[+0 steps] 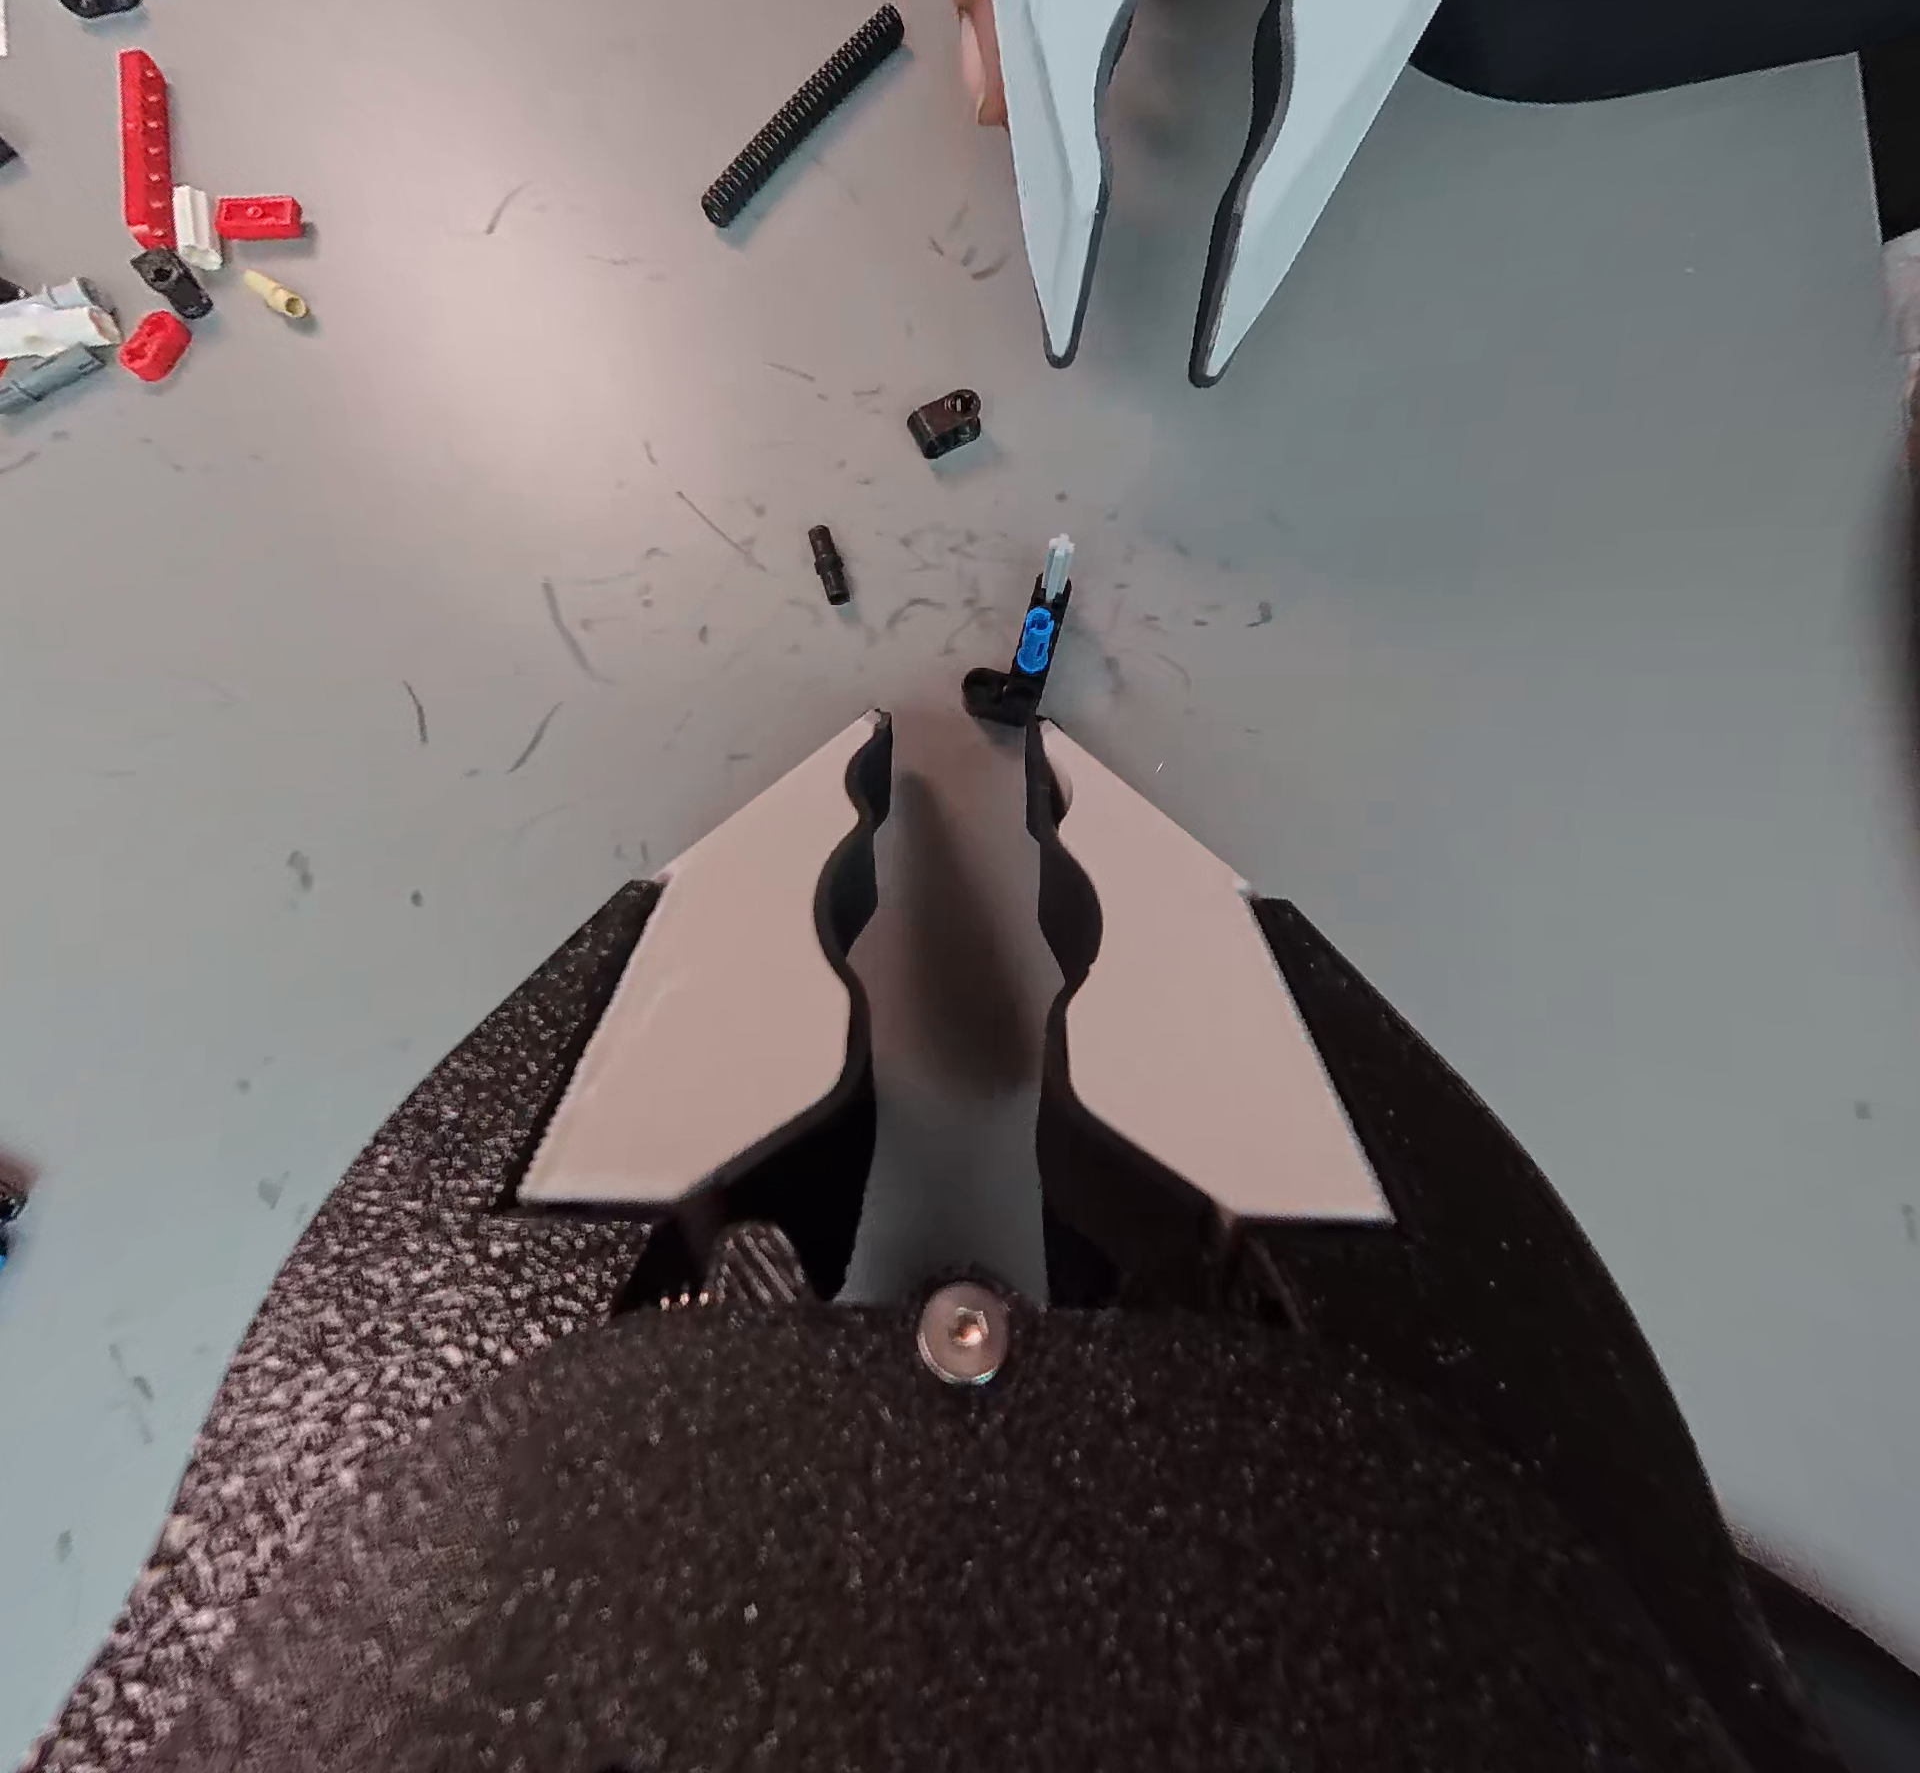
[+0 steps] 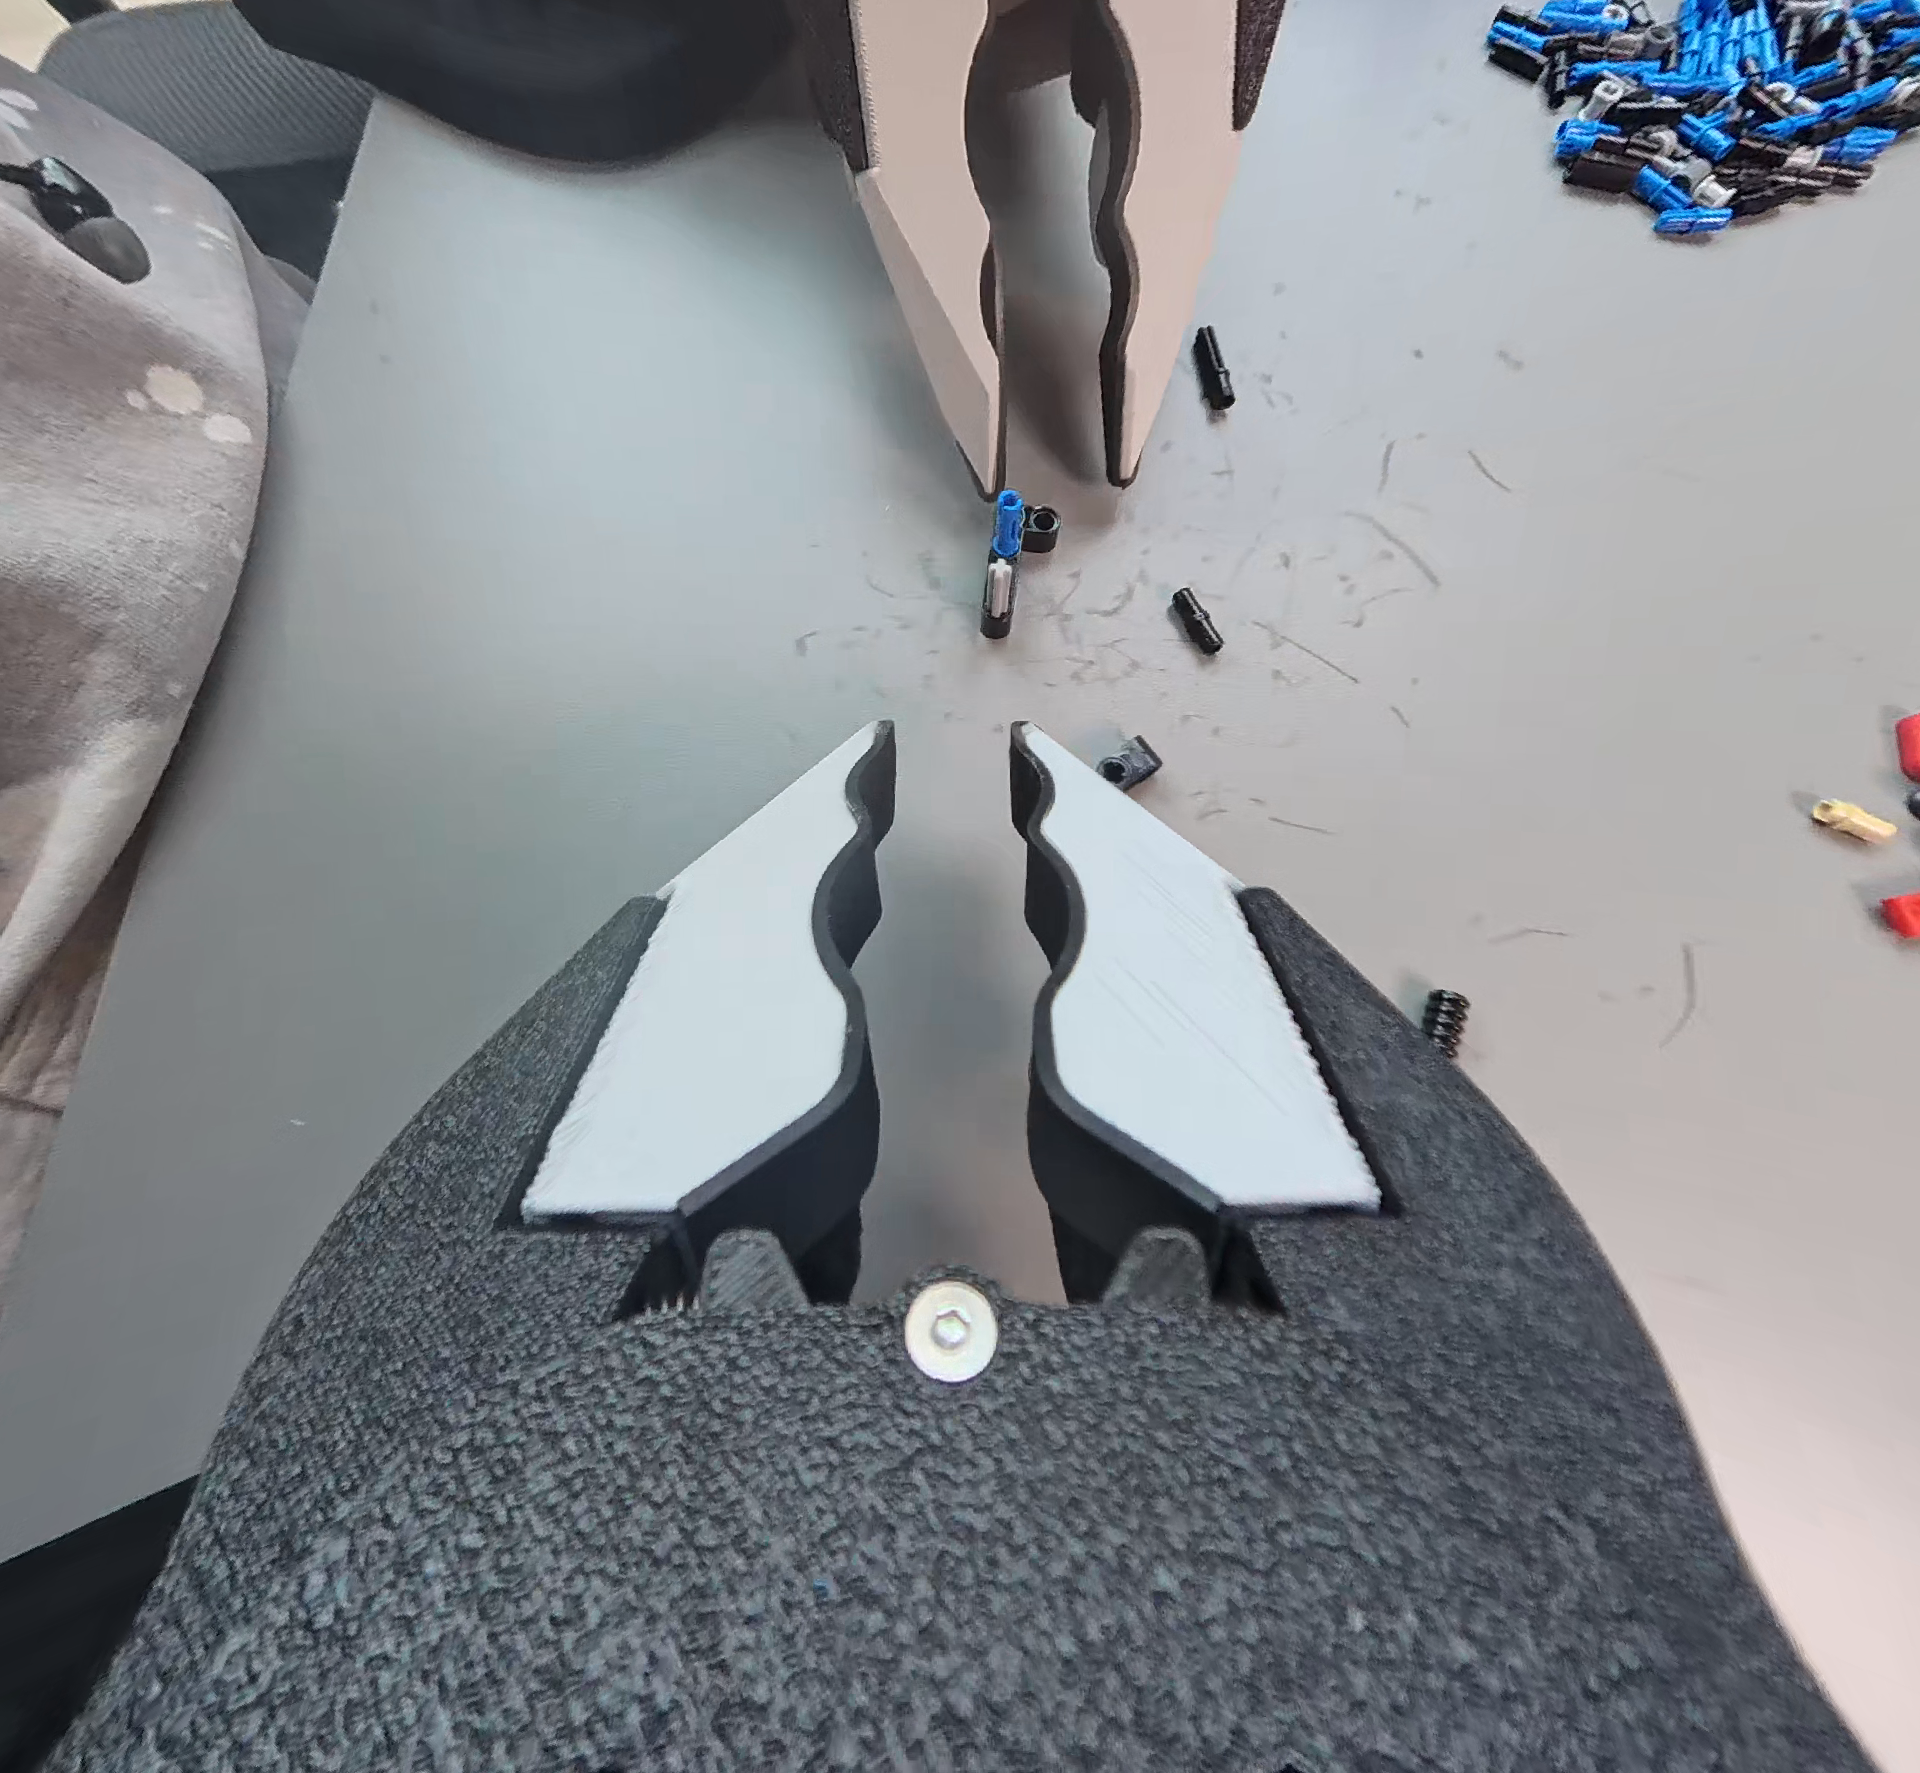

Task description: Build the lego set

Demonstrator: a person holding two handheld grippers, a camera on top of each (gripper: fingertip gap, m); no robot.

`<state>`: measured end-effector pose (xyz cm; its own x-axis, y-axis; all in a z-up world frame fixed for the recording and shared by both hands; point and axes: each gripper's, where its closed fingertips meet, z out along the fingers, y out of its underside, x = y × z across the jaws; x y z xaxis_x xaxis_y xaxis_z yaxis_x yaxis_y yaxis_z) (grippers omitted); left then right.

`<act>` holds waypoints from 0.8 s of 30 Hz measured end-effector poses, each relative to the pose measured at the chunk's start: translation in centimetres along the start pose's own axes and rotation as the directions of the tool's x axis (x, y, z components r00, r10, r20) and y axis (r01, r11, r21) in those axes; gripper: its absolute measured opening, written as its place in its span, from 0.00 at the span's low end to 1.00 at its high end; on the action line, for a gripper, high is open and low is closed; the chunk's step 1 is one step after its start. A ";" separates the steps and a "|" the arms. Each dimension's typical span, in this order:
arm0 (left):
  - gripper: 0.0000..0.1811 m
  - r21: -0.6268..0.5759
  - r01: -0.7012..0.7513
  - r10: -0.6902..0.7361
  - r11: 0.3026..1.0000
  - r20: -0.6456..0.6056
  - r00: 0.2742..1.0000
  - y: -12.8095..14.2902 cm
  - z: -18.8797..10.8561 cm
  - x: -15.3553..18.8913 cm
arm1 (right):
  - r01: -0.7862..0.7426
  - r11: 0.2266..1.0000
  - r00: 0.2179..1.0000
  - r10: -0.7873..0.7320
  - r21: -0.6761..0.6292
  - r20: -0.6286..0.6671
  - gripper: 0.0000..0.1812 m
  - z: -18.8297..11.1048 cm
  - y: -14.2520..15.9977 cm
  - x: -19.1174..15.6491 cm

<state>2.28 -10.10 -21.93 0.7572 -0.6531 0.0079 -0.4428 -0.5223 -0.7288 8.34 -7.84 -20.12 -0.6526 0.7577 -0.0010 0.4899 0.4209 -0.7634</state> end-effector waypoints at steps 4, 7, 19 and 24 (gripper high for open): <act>0.16 0.025 -0.007 0.007 1.000 -0.011 1.000 -0.5 0.2 0.4 | -0.030 0.999 0.999 0.031 0.045 -0.023 0.12 -0.5 -0.1 0.9; 0.18 0.023 -0.017 0.017 1.000 -0.007 1.000 -0.7 0.6 0.6 | -0.035 0.997 0.997 0.039 0.073 -0.063 0.12 -0.9 -0.1 1.7; 0.08 -0.011 -0.044 0.044 0.999 0.033 0.998 -0.9 1.6 0.9 | -0.056 0.949 0.963 0.134 0.309 -0.235 0.13 -3.5 -2.8 5.7; 0.05 -0.015 -0.023 0.025 1.000 0.093 0.995 -1.1 1.8 0.5 | -0.045 0.929 0.925 0.178 0.368 -0.335 0.10 -4.7 -3.0 7.7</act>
<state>4.02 -8.78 -22.35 0.7874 -0.6120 -0.0737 -0.4675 -0.5150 -0.7184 4.58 -0.96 -14.82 -0.3227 0.9431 0.0800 0.2722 0.1734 -0.9465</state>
